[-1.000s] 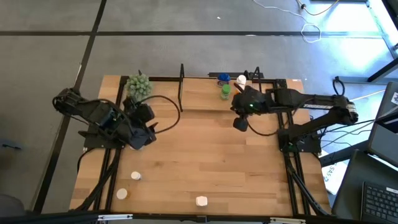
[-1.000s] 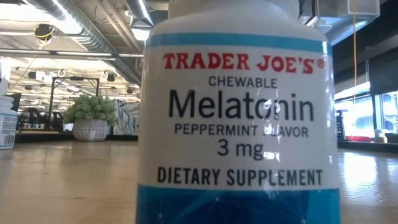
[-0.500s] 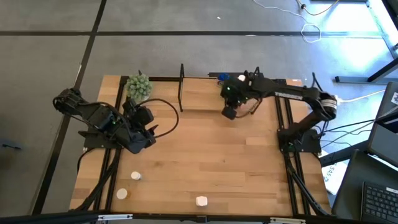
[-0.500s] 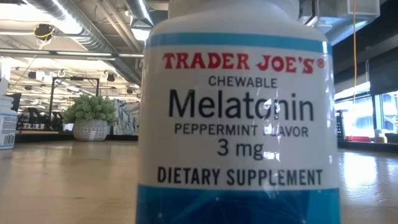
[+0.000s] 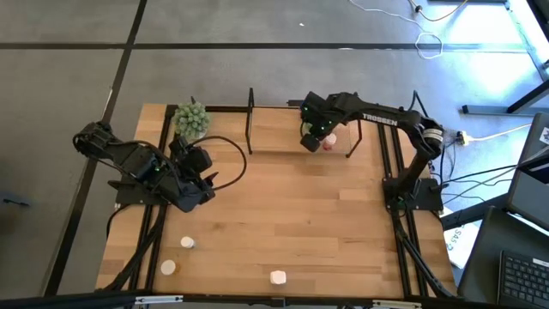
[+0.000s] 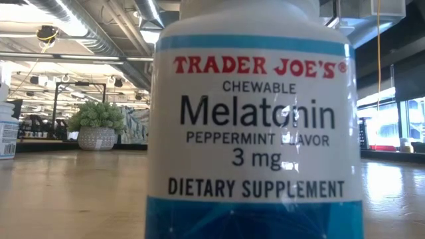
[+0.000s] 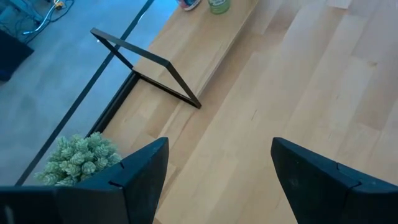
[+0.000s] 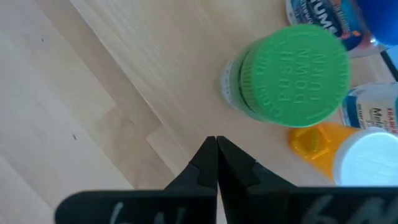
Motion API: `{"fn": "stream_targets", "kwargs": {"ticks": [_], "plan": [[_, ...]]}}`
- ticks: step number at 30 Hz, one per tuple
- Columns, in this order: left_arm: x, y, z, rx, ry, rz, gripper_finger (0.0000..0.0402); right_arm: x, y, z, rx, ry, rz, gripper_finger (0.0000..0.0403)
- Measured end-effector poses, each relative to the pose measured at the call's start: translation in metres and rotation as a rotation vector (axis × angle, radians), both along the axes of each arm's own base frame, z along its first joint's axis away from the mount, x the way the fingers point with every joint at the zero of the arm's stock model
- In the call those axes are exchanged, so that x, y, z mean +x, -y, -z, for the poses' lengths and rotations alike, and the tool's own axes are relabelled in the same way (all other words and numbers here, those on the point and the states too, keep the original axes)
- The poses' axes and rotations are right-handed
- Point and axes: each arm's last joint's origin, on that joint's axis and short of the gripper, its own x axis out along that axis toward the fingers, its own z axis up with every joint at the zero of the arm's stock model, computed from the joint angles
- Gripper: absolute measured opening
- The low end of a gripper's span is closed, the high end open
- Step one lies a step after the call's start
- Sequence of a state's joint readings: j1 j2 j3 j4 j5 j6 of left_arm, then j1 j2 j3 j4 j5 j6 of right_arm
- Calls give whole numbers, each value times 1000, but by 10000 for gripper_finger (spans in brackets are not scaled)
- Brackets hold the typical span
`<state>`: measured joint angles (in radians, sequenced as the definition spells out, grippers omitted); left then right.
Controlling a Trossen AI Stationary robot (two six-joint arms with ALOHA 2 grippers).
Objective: Pick and place medicine bottles onto shelf by color
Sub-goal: Put the green medicine on the shelf, then put the top white blue medicine on the shelf
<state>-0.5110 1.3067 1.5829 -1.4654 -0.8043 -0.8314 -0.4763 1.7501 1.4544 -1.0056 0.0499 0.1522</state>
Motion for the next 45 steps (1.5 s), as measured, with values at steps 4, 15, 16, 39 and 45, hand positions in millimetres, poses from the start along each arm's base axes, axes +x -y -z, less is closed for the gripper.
{"fn": "stream_targets", "kwargs": {"ticks": [4, 15, 16, 39, 45], "plan": [[0, 0, 0, 0, 0, 0, 279, 1, 1, 3, -30, -27, 9, 2], [0, 0, 0, -1, 0, 0, 279, 2, 4, 2, -109, -45, 9, 3], [0, 0, 0, -1, 0, 0, 279, 2, 5, 2, -117, -47, 8, 4], [0, 0, 0, -2, -1, 1, 279, 1, 1, 0, -175, -88, -45, 4], [0, 0, 0, -7, 0, -1, 279, -1, -21, -23, -220, -26, -94, 4]]}}
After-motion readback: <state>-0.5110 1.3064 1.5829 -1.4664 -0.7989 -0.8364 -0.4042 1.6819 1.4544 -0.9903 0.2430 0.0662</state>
